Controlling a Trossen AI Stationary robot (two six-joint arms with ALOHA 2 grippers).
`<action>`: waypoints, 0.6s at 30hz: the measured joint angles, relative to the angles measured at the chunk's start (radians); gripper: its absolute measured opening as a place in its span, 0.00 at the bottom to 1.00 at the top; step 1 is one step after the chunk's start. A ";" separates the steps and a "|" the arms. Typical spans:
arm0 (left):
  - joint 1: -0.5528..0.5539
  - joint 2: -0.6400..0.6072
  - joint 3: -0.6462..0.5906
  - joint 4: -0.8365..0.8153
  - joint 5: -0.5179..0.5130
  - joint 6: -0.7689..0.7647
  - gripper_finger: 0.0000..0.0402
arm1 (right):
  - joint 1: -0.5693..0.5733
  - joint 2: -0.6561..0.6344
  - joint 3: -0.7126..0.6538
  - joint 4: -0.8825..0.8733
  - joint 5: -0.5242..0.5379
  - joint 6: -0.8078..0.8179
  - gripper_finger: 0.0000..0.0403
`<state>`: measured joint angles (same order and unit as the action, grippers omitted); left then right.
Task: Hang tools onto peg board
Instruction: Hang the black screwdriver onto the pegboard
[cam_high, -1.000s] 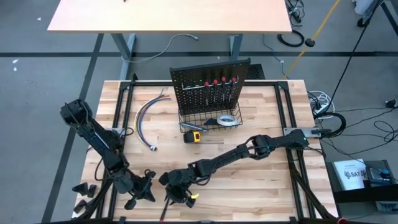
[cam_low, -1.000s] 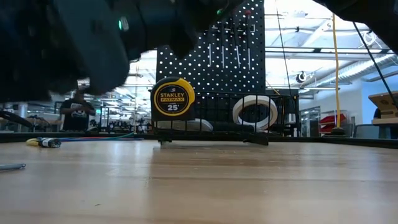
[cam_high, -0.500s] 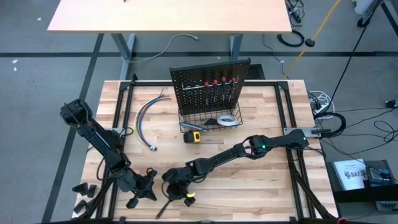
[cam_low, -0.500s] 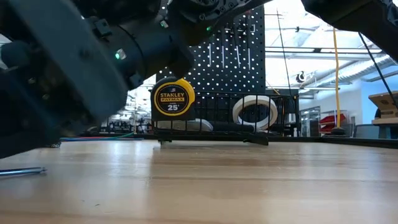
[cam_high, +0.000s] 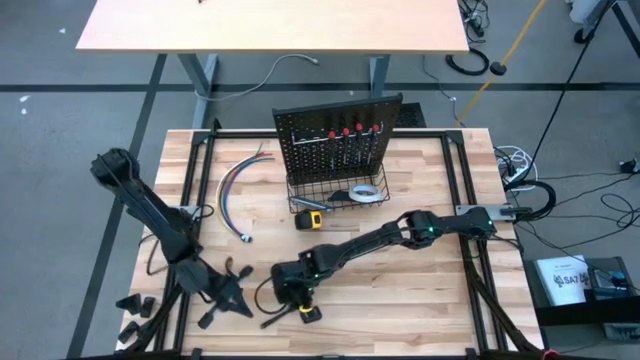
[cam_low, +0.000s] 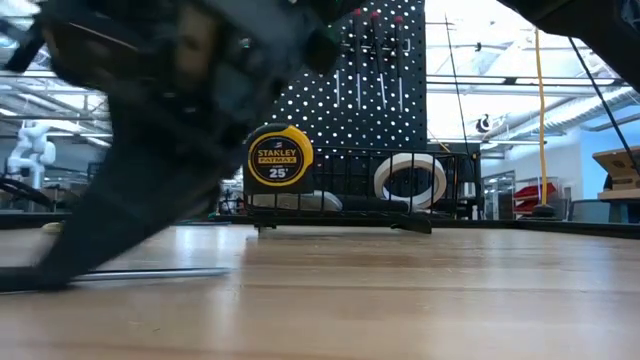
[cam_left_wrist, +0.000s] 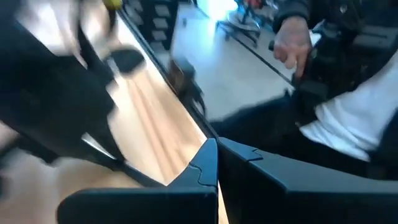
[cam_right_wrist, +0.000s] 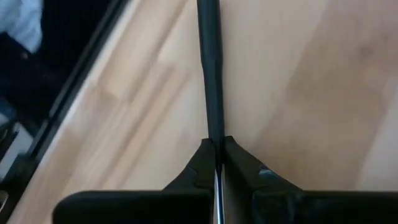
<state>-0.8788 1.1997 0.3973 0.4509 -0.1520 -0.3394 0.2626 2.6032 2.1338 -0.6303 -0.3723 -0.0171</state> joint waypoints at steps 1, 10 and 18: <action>0.003 -0.042 0.000 -0.024 -0.016 0.032 0.00 | -0.001 -0.008 0.000 -0.038 0.000 0.000 0.01; 0.046 -0.374 0.000 -0.145 -0.245 0.337 0.00 | -0.012 -0.057 -0.005 -0.247 0.011 -0.022 0.01; 0.182 -0.476 0.000 -0.205 -0.153 0.364 0.00 | -0.012 -0.119 -0.012 -0.363 0.110 -0.025 0.01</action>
<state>-0.6965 0.7237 0.3973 0.2455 -0.3045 0.0248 0.2504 2.4846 2.1217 -0.9937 -0.2623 -0.0418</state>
